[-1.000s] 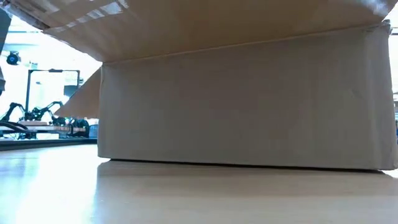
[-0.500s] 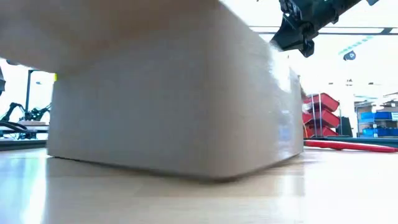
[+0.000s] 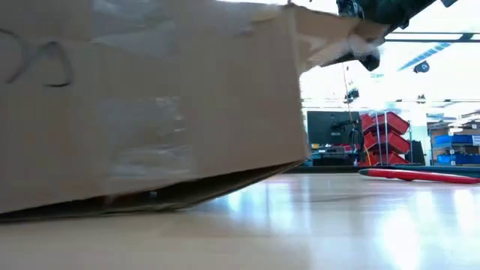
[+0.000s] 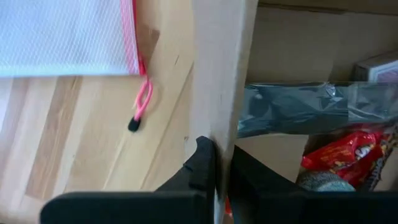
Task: Unpack boxes
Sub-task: Open the cardboard box using the box cutter
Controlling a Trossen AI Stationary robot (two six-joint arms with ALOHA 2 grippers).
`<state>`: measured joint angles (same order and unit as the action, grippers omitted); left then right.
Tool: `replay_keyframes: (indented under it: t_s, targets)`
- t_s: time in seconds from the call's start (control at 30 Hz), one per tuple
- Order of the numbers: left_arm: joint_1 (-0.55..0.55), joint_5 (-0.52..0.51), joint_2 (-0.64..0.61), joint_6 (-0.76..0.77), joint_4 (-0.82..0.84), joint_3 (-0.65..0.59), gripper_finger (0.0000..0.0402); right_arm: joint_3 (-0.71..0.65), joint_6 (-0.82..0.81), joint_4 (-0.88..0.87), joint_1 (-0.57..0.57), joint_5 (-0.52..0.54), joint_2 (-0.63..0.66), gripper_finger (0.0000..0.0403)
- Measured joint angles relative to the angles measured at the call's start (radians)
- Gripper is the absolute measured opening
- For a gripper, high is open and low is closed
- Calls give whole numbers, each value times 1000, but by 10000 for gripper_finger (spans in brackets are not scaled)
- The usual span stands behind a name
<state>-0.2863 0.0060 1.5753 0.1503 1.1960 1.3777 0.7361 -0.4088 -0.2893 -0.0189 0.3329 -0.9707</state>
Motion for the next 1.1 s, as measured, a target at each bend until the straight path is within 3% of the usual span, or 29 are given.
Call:
replay_keyframes:
  t_s: [0.27,0.53,0.6,0.73,0.97,1.1]
  targets:
    - [0,21,-87,4,-29,0,51,0,0,0,0,0,0,11]
    - [0,12,-178,12,-121,1,134,-4,13,2,0,0,0,11]
    - [0,50,-200,7,-164,1,157,-4,16,2,0,0,0,11]
    - [14,225,-216,-58,-233,2,186,-4,16,3,0,-31,0,11]
    - [127,332,-145,-230,-238,2,161,-4,0,17,-15,-254,0,11]
    - [172,375,-83,-281,-267,2,134,-4,0,18,-65,-299,0,11]
